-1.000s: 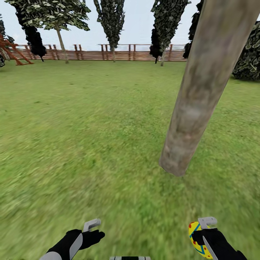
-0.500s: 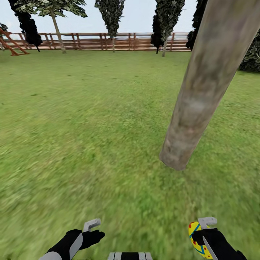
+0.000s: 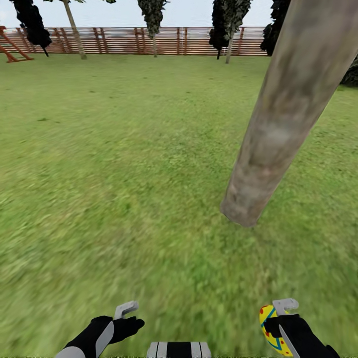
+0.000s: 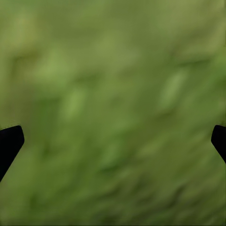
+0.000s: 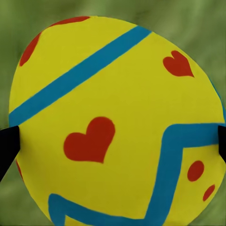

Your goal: Take the three Easter eggs out of the wicker basket on the lawn in the garden, then place them on the lawn next to a single tree (choose any tree) so that all three eggs are next to the same tree and none are left in the basket.

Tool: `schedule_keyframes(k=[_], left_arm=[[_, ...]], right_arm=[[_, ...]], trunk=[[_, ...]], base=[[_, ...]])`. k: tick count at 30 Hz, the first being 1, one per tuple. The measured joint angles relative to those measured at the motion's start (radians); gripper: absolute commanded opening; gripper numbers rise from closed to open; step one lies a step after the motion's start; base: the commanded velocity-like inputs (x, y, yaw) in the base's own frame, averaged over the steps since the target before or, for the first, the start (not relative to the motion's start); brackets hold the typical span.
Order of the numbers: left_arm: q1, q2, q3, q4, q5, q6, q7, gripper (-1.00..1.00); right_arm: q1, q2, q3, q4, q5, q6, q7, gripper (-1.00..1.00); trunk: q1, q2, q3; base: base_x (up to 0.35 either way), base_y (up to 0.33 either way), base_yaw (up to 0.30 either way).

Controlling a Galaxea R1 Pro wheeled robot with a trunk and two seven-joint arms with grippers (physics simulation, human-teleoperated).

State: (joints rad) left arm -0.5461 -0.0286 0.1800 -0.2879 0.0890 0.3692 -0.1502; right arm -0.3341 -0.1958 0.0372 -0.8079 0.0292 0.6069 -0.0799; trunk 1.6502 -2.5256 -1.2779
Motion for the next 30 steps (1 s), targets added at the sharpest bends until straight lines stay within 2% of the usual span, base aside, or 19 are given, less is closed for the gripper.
schedule_keyframes(k=[30], left_arm=[[0.0, 0.0, 0.0, 0.0, 0.0, 0.0, 0.0, 1.0]], right_arm=[[0.0, 0.003, 0.0, 0.001, 0.0, -0.001, 0.0, -1.0]], trunk=[[0.013, -0.007, -0.116]], base=[[0.0, 0.0, 0.0]])
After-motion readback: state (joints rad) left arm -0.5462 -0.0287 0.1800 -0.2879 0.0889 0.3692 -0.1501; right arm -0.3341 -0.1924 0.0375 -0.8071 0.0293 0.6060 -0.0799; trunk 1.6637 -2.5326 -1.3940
